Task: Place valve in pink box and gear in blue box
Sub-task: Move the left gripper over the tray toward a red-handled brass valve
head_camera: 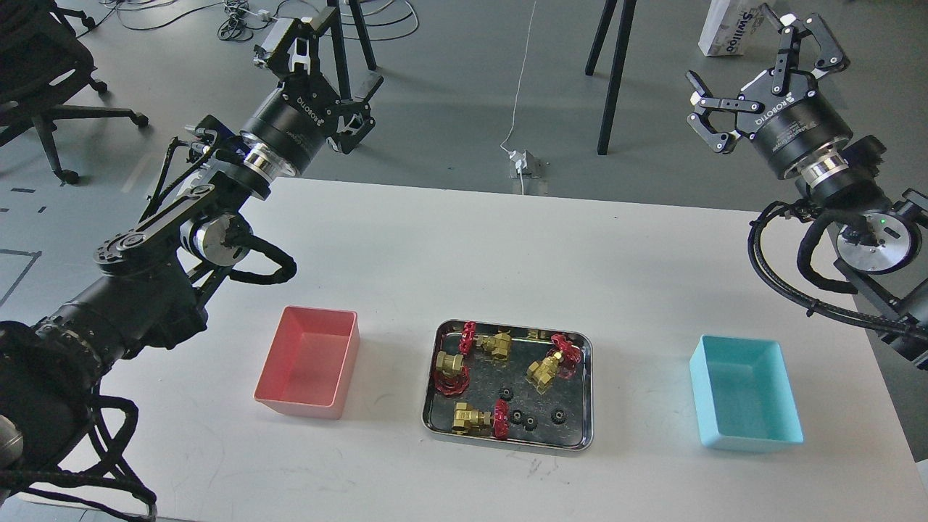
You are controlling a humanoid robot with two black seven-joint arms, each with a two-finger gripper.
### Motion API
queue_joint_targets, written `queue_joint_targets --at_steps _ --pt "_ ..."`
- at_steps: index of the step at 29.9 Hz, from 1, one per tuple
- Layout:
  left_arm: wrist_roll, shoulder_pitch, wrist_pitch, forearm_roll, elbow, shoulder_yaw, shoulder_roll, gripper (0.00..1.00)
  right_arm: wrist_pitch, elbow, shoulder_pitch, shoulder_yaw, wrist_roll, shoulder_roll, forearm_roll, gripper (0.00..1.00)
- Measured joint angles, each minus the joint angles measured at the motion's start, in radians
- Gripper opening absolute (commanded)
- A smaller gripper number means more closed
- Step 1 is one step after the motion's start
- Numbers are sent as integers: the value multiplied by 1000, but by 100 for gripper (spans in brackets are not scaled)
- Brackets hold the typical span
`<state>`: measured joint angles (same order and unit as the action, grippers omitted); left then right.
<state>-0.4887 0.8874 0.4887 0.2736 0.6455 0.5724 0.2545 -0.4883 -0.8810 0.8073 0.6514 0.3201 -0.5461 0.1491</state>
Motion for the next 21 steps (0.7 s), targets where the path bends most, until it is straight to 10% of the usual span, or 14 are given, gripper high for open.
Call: queue_joint_targets --at_steps 13,21 --pt "0 20 0 -33 -27 98 -21 100 -1 26 -9 129 8 5 7 99" --pt "0 -97 0 -5 256 280 80 100 -1 -7 -10 166 8 -2 6 99"
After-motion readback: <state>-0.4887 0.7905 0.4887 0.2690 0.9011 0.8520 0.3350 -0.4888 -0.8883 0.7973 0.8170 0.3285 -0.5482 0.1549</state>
